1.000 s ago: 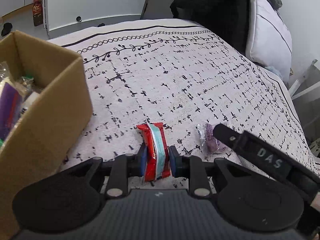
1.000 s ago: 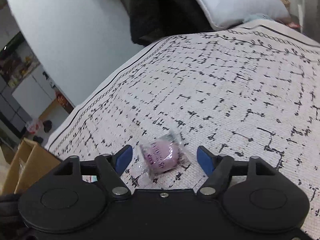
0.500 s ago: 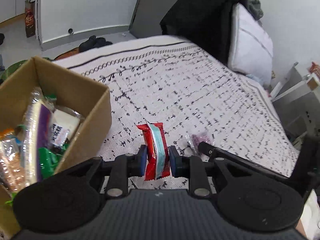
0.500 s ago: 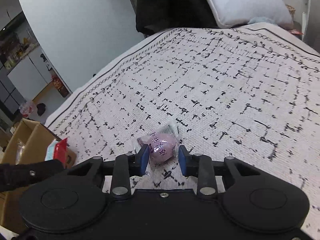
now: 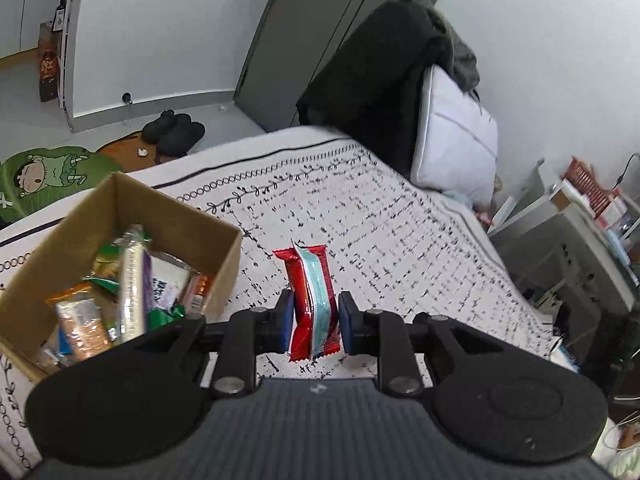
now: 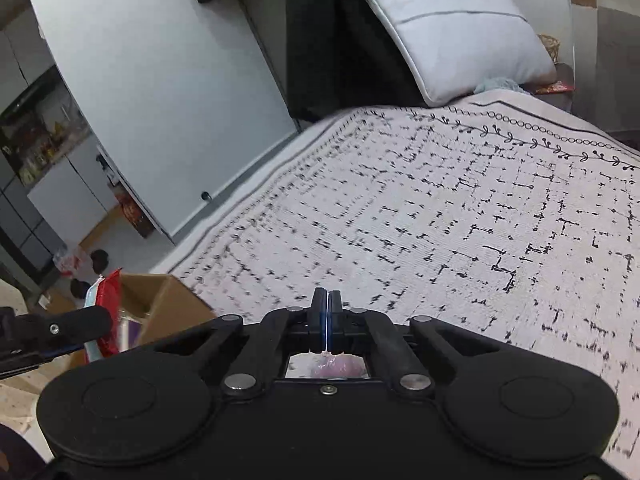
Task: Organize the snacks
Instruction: 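Carry the red-white bar toward the box with the left tool while the right tool grasps the pink candy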
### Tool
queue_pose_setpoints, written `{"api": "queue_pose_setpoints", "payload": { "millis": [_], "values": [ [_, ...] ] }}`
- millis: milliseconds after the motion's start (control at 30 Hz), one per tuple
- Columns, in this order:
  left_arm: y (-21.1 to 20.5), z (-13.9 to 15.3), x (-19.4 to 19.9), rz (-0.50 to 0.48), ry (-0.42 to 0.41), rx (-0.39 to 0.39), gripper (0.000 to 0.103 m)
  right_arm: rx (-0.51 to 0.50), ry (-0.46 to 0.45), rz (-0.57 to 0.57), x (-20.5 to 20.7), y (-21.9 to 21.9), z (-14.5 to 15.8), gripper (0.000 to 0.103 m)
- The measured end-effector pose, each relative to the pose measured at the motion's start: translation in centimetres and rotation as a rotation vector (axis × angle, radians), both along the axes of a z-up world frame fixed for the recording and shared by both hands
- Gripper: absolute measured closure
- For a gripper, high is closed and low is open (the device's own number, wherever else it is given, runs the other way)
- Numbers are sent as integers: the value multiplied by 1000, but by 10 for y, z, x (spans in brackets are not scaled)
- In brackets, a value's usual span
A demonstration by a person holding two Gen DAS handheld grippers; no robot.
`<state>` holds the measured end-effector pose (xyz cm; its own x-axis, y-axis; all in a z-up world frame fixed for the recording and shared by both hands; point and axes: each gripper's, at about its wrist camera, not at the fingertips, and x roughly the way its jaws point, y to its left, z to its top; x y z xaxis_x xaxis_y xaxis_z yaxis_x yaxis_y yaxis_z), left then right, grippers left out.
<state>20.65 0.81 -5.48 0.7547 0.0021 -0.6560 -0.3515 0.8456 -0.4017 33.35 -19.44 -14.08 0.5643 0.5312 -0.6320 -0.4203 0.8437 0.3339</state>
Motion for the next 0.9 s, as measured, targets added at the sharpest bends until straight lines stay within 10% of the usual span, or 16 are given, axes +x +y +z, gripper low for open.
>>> {"api": "queue_pose_setpoints", "payload": {
  "millis": [233, 367, 900],
  "values": [
    [16, 7, -21, 30, -23, -24, 80, -31, 30, 26, -16, 11, 1, 99],
    [31, 8, -32, 65, -28, -27, 80, -33, 47, 14, -30, 18, -3, 49],
    [77, -20, -41, 220, 67, -67, 80, -207, 118, 37, -34, 57, -53, 31]
  ]
}}
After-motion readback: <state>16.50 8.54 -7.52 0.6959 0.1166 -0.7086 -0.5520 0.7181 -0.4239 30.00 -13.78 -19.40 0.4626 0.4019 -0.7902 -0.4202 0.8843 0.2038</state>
